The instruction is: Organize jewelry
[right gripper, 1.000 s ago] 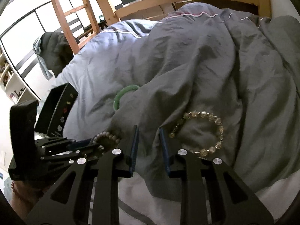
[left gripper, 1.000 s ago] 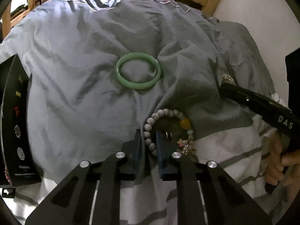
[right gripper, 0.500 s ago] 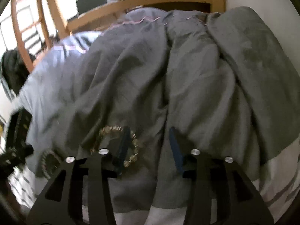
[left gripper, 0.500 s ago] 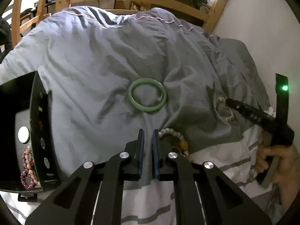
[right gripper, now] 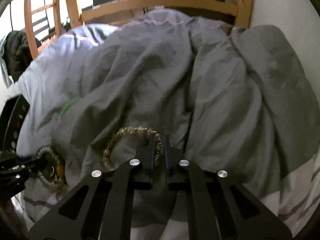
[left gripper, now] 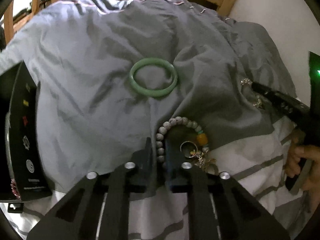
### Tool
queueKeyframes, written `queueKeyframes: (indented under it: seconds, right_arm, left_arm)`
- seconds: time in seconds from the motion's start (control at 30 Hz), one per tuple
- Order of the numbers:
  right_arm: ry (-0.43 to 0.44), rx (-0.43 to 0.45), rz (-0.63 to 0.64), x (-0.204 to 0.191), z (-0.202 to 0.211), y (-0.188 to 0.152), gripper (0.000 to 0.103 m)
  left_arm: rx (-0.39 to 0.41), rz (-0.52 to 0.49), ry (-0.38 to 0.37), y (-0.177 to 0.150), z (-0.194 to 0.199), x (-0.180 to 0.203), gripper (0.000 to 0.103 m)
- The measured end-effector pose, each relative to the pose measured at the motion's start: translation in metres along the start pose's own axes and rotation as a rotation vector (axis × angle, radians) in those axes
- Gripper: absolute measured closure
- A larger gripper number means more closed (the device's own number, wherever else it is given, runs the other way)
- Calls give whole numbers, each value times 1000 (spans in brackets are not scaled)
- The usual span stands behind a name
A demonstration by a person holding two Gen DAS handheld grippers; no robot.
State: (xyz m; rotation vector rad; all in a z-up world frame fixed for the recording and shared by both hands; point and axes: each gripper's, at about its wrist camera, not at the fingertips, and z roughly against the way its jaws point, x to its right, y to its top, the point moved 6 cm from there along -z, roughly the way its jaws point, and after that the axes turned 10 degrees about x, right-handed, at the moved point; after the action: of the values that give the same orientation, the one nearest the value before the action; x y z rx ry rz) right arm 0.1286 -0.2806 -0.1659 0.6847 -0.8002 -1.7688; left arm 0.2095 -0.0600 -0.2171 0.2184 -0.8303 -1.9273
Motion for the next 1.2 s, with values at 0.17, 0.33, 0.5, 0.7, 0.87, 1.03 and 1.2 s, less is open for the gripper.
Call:
queueKeyframes:
  seconds: [0.17, 0.33, 0.5, 0.7, 0.87, 1.03, 1.2]
  right_arm:
    - [11, 91, -69, 9, 14, 17, 94]
    - [42, 146, -103, 6, 26, 28, 94]
    - [93, 187, -127, 0, 40, 37, 94]
    - [115, 185, -127, -7, 43, 38, 94]
    - [119, 174, -123, -9, 42, 36, 94]
    - [123, 174, -127, -9, 42, 35, 94]
    - [126, 173, -132, -10, 42, 35, 94]
  left_arm:
    - [23, -2, 27, 5, 7, -8, 93]
    - [69, 13, 24, 16, 24, -11, 94]
    - [124, 28, 15, 29, 43, -11, 97]
    - [102, 34, -88, 23, 34, 6, 88]
    - [114, -56, -39, 13, 25, 28, 37]
    - [76, -66, -26, 5, 12, 29, 37]
    - [25, -62, -15, -3, -4, 21, 39]
